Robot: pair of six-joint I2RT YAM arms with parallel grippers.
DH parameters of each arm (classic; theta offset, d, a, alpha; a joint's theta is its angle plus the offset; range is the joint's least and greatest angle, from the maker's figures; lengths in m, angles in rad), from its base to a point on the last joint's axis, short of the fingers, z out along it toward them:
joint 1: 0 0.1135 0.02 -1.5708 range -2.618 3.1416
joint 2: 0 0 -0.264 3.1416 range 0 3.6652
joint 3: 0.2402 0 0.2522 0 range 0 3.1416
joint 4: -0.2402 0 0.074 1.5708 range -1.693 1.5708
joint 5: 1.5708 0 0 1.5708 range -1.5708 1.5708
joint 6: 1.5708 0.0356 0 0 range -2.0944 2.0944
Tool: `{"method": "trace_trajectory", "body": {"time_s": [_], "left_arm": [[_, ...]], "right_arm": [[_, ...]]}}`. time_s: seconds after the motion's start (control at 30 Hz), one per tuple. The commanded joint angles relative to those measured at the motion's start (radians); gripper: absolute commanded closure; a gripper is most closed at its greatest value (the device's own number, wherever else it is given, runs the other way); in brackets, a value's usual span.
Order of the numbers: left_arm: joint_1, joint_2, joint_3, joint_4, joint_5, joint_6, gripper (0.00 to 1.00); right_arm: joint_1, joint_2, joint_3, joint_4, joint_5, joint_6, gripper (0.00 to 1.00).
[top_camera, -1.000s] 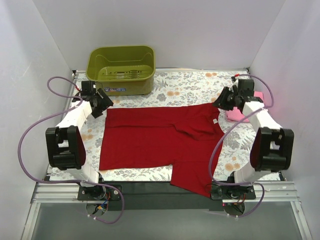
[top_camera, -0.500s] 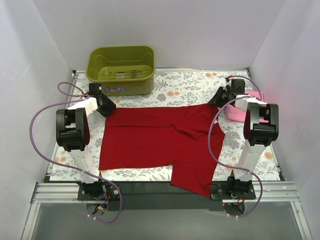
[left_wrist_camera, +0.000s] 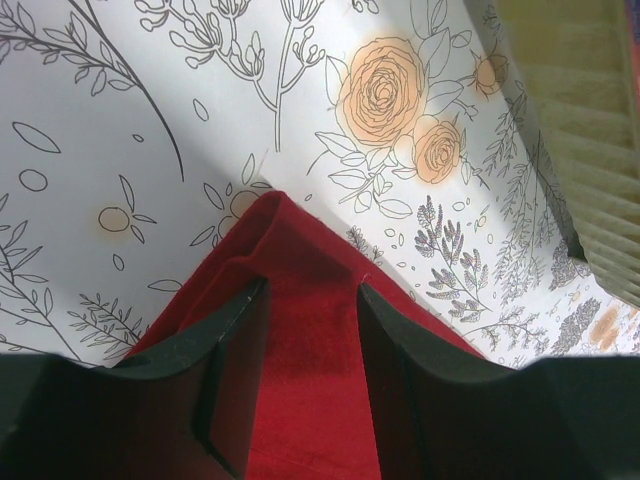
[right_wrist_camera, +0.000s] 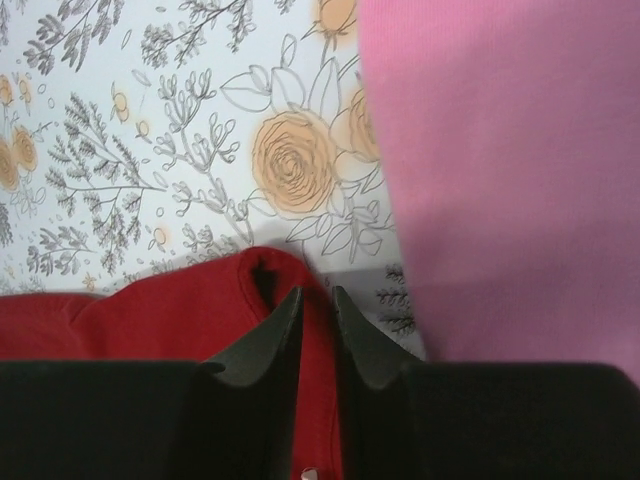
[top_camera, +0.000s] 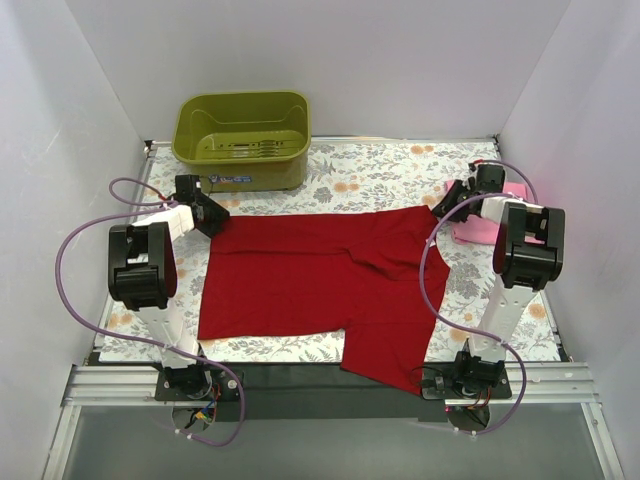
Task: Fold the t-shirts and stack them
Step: Fold the tshirt
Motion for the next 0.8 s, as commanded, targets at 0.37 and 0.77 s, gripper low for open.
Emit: {"method": "trace_trajectory", "body": {"time_s": [0.37,0.77], "left_arm": [[0.01,0.041,-0.035,-0.136,-0.037,0.04,0.6],[0.01,0.073,-0.013,-0.18,-0.054,0.036,0.6]], "right_arm": [[0.114,-0.079,0.002,0.065,-0.064,0.032,0.78],[0.034,0.023,-0.033,0.064,0.039,0.056,0.81]]}}
